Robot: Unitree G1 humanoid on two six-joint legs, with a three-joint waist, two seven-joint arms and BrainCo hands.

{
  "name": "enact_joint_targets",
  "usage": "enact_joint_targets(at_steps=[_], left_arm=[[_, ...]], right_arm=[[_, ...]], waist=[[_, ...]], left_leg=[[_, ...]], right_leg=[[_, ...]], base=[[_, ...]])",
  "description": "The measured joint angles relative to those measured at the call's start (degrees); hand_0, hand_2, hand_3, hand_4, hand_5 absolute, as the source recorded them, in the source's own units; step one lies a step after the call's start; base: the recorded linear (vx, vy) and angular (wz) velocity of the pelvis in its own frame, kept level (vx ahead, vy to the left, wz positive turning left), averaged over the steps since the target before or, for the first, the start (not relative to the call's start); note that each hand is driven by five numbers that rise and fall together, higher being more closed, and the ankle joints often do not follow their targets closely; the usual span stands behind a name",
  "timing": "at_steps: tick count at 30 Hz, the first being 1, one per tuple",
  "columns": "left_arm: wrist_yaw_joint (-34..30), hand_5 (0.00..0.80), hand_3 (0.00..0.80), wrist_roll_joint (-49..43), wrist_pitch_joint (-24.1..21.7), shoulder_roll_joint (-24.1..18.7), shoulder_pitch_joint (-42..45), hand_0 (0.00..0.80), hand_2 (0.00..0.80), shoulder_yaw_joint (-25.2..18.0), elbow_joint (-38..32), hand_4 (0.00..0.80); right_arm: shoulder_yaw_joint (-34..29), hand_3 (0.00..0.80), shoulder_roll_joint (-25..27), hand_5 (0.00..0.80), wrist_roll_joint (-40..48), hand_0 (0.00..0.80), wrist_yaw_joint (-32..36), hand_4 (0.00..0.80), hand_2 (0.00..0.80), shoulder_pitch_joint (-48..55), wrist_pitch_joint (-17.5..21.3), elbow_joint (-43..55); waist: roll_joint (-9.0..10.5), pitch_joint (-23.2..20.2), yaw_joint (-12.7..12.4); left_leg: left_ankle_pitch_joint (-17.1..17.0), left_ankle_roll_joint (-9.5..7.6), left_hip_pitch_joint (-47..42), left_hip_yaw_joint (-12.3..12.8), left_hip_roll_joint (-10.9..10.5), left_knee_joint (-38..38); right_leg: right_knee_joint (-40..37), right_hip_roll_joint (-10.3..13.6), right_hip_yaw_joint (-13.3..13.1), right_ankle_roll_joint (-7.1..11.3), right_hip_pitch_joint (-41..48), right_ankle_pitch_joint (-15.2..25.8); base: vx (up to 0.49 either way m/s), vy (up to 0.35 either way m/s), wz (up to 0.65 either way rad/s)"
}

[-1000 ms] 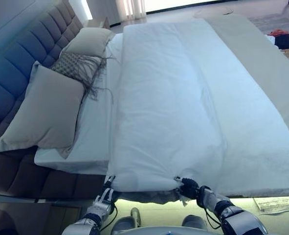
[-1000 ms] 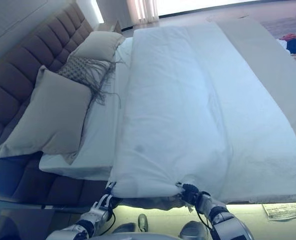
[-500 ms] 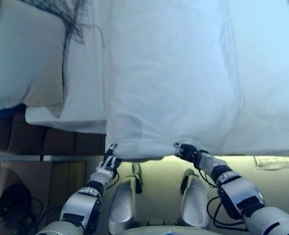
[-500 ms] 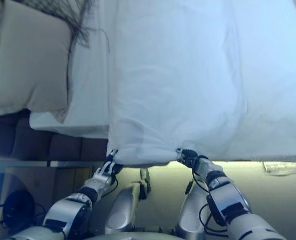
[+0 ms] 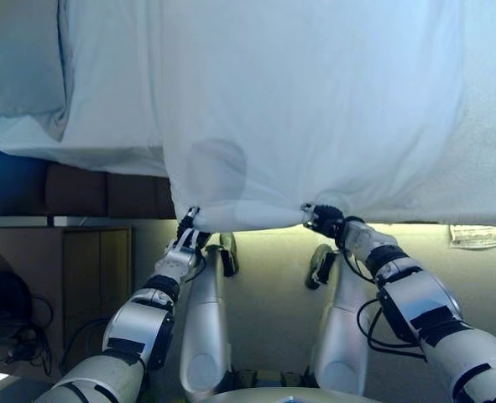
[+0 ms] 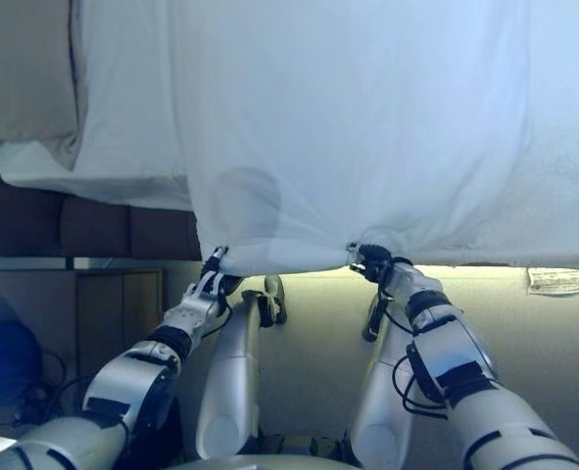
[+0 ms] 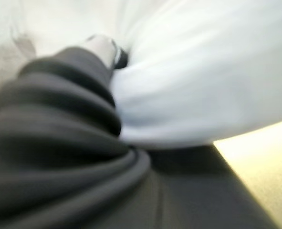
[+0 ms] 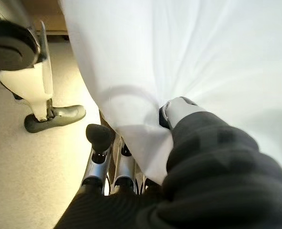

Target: Make the bed neatly

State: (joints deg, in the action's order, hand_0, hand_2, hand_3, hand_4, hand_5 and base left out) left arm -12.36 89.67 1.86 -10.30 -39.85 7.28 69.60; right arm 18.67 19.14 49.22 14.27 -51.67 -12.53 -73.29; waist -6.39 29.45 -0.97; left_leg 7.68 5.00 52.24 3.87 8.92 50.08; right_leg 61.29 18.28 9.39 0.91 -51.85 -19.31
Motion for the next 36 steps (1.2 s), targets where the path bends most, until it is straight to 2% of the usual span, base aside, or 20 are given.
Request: enact_joint_targets(at_steps=[9, 10, 11, 12, 18, 24, 28, 30, 33, 36], left_arm=[[-0.1, 0.800, 0.800, 1.3, -1.0, -1.3, -1.6, 0.800, 0.800, 0.0, -2.8, 0.800], [-0.2, 0.797, 0.797, 1.3, -1.0, -1.3, -1.6, 0.797, 0.797, 0.0, -3.1, 0.797], [-0.4, 0.571, 0.571, 1.3, -0.9, -1.4, -1.8, 0.571, 0.571, 0.0, -3.2, 0.571], [-0.5, 0.000, 0.000, 1.3, -0.8, -1.4, -2.0, 0.000, 0.000, 0.0, -3.2, 0.000], [-1.4, 0.000, 0.000, 1.2, 3.1, -2.2, -0.1, 0.000, 0.000, 0.0, -0.5, 0.000], [-3.2, 0.000, 0.000, 0.9, 4.0, -2.9, 4.0, 0.000, 0.000, -0.6, 0.3, 0.000], [-5.4, 0.000, 0.000, -2.4, 3.5, -4.0, 7.7, 0.000, 0.000, -1.3, 0.2, 0.000], [-7.5, 0.000, 0.000, -3.3, 3.3, -4.5, 10.0, 0.000, 0.000, -1.5, -0.3, 0.000], [-11.0, 0.000, 0.000, -5.8, 1.5, -4.6, 13.8, 0.000, 0.000, -0.9, -1.7, 0.000], [-14.9, 0.000, 0.000, -7.8, -0.6, -5.9, 18.5, 0.000, 0.000, 3.7, -10.0, 0.000]], right_arm=[[0.0, 0.800, 0.4, 0.800, 1.7, 0.800, -1.2, 0.800, 0.800, -3.4, 0.1, 1.0], [0.0, 0.615, 0.4, 0.615, 1.7, 0.615, -1.4, 0.615, 0.615, -3.6, 0.1, 1.0], [0.0, 0.144, 0.4, 0.144, 1.7, 0.144, -2.0, 0.144, 0.144, -3.9, 0.1, 1.0], [0.0, 0.000, 0.6, 0.000, 1.7, 0.000, -2.8, 0.000, 0.000, -4.0, -0.1, 1.0], [0.0, 0.000, 3.2, 0.000, 0.1, 0.000, -5.4, 0.000, 0.000, -2.4, -4.2, -1.7], [-0.3, 0.000, 3.8, 0.000, -4.8, 0.000, -3.6, 0.000, 0.000, 3.8, -4.0, -1.9], [-0.2, 0.000, 3.6, 0.000, -5.6, 0.000, -3.1, 0.000, 0.000, 7.5, -3.4, -1.3], [-0.3, 0.000, 3.6, 0.000, -7.0, 0.000, -2.8, 0.000, 0.000, 9.3, -2.7, -0.9], [0.0, 0.000, 4.1, 0.000, -8.0, 0.000, -0.2, 0.000, 0.000, 12.0, -1.4, -0.8], [0.3, 0.000, 5.7, 0.000, -5.8, 0.000, 6.6, 0.000, 0.000, 16.8, 0.9, 6.4]], waist=[[0.14, 0.1, -0.2], [0.14, 0.1, -0.3], [0.14, 0.1, -0.4], [0.15, 0.1, -0.5], [1.12, 0.4, -1.6], [2.15, 0.6, -1.5], [3.59, 0.1, -1.6], [4.32, -0.1, -1.7], [4.61, -0.3, -1.7], [4.70, -0.2, -1.9]], left_leg=[[1.1, 0.68, 8.7, -2.3, 1.0, 7.3], [1.1, 0.67, 9.3, -2.6, 1.0, 7.7], [1.1, 0.67, 9.8, -2.7, 1.0, 8.0], [1.1, 0.78, 10.2, -2.9, 1.1, 8.3], [1.4, 0.72, 11.3, -3.3, 1.2, 9.4], [1.9, 0.62, 6.5, -3.3, 1.2, 8.5], [1.3, 0.49, 1.3, -3.1, 1.1, 1.9], [0.7, 0.30, -1.6, -2.8, 0.7, -3.1], [-1.8, 0.79, -5.6, -2.6, 0.1, -9.4], [-4.7, 1.27, -8.9, -2.3, -0.6, -13.9]], right_leg=[[6.9, -0.3, -0.4, -1.07, -8.1, -1.8], [7.3, -0.5, -0.4, -1.08, -8.6, -1.7], [7.6, -0.6, -0.5, -1.12, -9.0, -1.8], [7.8, -0.7, -0.6, -1.15, -9.4, -1.8], [8.7, -1.1, -0.9, -1.27, -10.2, -2.0], [7.4, -1.1, -0.4, -0.90, -5.0, -2.3], [1.2, -2.4, 0.7, -0.38, 0.2, -1.3], [-4.0, -3.2, 1.4, -0.54, 2.8, 0.9], [-9.8, -3.3, 3.1, -0.29, 6.7, 3.1], [-13.1, -3.1, 4.3, 0.46, 10.0, 3.8]], base=[[-0.046, -0.024, -0.01], [-0.036, -0.048, -0.02], [-0.039, -0.054, -0.01], [-0.034, -0.059, -0.01], [0.007, -0.068, 0.01], [0.050, -0.061, 0.01], [0.032, -0.072, 0.02], [0.026, -0.076, 0.01], [0.037, -0.082, -0.04], [0.057, -0.058, 0.13]])
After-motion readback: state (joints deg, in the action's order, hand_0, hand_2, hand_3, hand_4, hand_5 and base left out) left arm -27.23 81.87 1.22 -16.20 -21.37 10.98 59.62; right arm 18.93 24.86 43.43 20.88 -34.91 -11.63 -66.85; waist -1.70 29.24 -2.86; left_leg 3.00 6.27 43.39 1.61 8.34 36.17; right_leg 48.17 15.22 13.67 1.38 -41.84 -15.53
